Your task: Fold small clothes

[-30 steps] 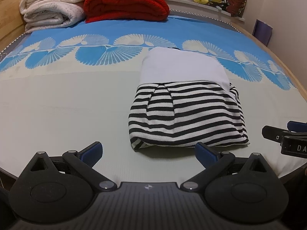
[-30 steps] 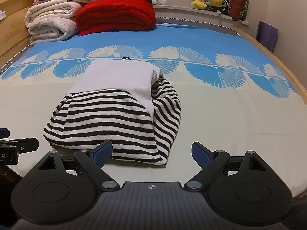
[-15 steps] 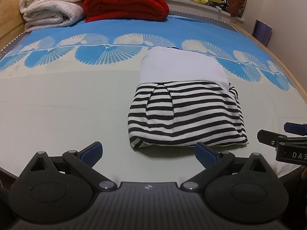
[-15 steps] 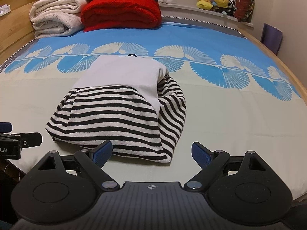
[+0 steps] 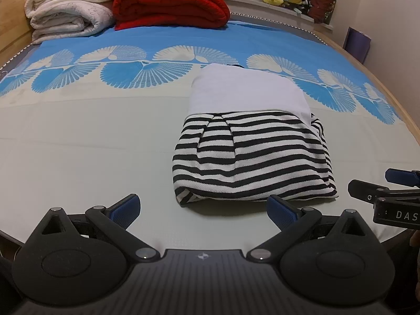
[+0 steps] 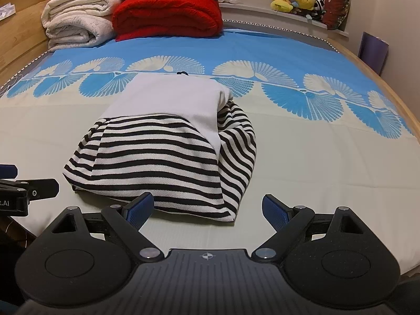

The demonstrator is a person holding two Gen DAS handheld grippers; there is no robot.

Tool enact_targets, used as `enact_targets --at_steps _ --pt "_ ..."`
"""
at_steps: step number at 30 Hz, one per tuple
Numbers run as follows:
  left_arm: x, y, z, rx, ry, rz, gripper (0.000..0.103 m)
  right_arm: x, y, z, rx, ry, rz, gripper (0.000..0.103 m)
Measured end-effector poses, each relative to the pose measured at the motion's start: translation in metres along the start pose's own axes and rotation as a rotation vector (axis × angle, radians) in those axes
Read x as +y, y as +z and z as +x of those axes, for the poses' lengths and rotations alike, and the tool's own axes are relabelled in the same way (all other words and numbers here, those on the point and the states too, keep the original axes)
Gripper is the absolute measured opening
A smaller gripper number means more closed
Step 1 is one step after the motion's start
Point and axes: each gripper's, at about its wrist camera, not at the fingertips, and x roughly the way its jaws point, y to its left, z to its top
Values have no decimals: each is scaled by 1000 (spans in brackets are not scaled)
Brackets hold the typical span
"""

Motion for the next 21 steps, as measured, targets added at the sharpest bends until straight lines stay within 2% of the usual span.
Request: enact_targets --at_steps 21 --pt "4 0 0 -1 -7 2 102 3 -2 0 2 11 -23 90"
